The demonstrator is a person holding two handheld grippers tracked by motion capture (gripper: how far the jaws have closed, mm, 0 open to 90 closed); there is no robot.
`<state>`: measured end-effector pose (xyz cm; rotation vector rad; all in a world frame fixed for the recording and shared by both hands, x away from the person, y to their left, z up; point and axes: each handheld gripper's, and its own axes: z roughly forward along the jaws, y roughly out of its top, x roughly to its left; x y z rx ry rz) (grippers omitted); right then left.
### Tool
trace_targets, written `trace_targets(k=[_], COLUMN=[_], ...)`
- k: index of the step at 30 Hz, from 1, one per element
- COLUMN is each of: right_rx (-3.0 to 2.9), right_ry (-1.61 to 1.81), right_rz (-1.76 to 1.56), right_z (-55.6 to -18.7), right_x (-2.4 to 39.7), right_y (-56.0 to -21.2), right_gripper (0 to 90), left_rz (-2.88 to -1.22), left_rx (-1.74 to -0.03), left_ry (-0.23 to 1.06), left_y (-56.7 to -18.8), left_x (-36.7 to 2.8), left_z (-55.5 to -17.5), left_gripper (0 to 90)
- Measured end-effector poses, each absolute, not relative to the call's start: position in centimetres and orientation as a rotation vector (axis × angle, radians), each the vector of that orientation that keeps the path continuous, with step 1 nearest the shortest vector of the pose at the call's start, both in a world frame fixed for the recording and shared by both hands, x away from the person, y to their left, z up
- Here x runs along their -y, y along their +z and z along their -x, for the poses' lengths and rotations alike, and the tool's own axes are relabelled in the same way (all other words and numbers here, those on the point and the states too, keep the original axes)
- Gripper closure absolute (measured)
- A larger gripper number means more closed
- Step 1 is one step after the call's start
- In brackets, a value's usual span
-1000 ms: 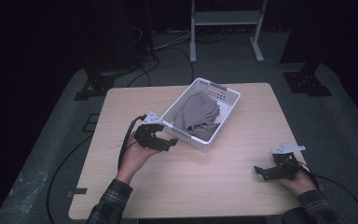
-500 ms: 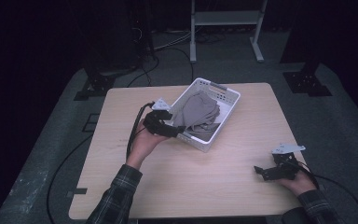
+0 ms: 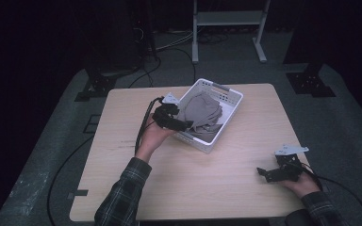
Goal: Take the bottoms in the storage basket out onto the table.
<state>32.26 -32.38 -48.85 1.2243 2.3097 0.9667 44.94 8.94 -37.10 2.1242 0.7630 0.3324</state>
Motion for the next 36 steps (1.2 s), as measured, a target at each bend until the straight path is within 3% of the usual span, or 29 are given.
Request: trace_targets(k=[23,36], right_rx=[-2.309,-2.308], right_ry=[0.966,0.966], right_rz=[-1.226,-1.227], right_z=[-32.3,-32.3], right_x=[32.4,32.4], right_y=[-48.8,-48.8], right_gripper=[0.0,0.0], left_rz=[-2.217,-2.271], left_rx=[-0.753,-0.765], left_ry=[0.339,0.352], left_y=[-38.5,-40.0], left_x=[-4.3,-1.9], left_z=[-48.9,-51.0], left_gripper=[1.9,0.0])
